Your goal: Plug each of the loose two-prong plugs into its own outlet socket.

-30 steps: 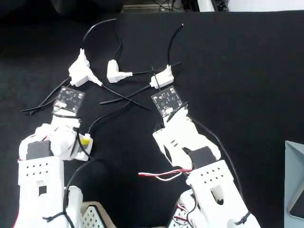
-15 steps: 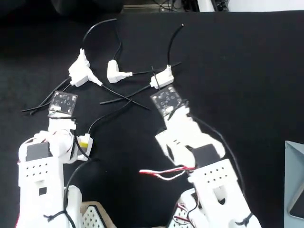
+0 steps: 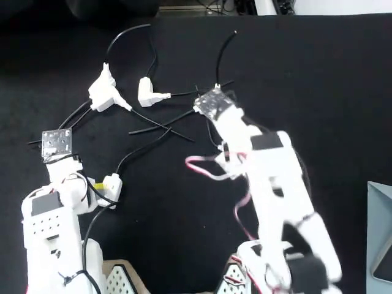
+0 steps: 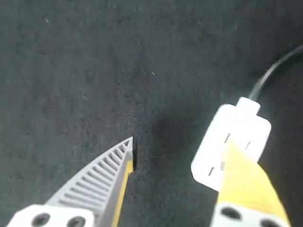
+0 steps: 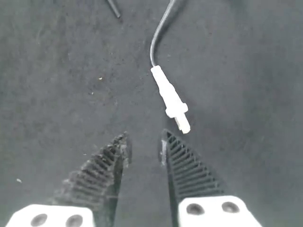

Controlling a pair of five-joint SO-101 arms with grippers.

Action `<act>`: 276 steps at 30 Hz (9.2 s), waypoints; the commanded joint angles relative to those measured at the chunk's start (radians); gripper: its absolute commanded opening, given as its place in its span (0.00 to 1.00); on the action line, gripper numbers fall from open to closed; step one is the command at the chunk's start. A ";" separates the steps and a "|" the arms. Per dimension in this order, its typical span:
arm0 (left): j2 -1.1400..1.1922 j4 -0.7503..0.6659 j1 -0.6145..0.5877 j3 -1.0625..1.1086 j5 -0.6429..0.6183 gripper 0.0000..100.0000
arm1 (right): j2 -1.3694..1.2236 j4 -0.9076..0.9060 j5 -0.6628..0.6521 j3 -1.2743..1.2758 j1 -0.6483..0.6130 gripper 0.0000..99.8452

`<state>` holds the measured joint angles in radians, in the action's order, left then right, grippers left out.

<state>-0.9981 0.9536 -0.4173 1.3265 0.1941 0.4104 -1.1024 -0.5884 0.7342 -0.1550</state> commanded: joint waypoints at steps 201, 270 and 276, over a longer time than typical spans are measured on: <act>0.422 0.041 0.475 -0.369 0.040 0.30 | 0.704 0.181 0.485 0.351 -0.496 0.01; -0.546 0.087 -0.148 0.005 -0.279 0.30 | -0.124 0.589 0.479 0.134 -0.720 0.01; -0.546 0.087 -0.148 0.005 -0.279 0.30 | -0.153 0.652 0.414 0.197 -0.721 0.01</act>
<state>-1.5336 1.0610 -0.5554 1.3357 -0.0852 0.2846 -0.5071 -0.1465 0.9168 -0.8915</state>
